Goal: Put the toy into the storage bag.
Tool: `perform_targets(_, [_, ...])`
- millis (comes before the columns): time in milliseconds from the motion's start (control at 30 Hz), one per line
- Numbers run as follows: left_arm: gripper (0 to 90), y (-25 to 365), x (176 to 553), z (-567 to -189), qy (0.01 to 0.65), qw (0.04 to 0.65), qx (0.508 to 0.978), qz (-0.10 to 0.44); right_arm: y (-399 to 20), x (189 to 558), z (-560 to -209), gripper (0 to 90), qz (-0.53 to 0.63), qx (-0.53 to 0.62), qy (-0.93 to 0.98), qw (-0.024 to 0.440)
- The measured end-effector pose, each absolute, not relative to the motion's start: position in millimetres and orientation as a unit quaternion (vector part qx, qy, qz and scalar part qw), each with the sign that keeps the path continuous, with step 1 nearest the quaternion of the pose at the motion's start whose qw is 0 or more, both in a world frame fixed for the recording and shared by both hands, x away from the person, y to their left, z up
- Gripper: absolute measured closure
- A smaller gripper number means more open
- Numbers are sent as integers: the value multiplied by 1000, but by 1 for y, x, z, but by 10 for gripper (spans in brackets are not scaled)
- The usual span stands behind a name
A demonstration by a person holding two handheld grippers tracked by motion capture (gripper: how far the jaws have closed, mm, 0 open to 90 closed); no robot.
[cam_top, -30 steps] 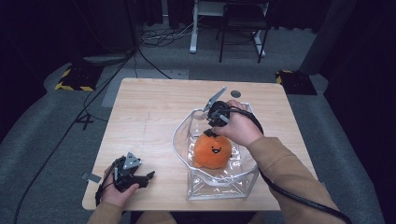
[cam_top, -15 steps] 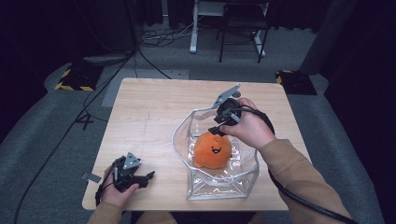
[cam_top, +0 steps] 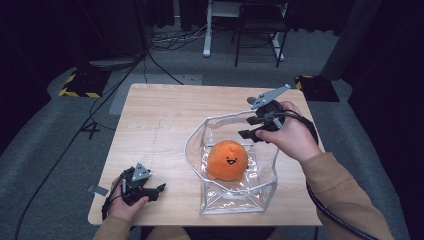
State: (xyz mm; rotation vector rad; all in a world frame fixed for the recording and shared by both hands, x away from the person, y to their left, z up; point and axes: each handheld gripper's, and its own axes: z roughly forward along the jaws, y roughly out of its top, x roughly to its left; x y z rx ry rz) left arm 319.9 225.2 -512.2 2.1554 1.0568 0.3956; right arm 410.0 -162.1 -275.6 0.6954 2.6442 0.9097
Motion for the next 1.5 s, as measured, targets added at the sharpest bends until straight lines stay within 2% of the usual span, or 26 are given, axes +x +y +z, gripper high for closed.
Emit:
perform_targets(867, [218,226,324,-512,397,349,836,149,-253,386,-263,432,320,318,877,165])
perform_targets(1500, [217,226,324,-512,397,349,836,149,-317,398,-306,275,320,385,847,179])
